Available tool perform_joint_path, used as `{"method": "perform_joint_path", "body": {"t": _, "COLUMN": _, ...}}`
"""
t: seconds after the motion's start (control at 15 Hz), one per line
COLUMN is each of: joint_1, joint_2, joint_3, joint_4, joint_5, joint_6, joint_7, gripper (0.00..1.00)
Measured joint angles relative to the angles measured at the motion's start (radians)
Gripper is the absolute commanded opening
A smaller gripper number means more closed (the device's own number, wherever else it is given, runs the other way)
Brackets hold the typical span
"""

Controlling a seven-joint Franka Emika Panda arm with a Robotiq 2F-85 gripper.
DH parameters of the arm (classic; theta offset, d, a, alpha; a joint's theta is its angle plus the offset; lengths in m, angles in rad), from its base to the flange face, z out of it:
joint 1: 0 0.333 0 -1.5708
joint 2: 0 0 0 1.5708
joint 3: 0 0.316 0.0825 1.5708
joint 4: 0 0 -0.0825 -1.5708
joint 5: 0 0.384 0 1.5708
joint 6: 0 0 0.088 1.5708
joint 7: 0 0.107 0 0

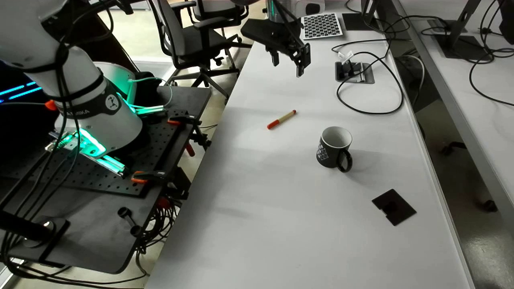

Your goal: Put the pen in the cup

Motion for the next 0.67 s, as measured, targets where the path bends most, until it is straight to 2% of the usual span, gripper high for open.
{"method": "perform_joint_path", "body": {"t": 0.67, "joint_1": 0.000, "joint_2": 0.155, "joint_3": -0.013, "joint_4": 0.062, "joint_5": -0.067, "joint_6": 0.001, "joint_7": 0.057, "gripper": 1.00}}
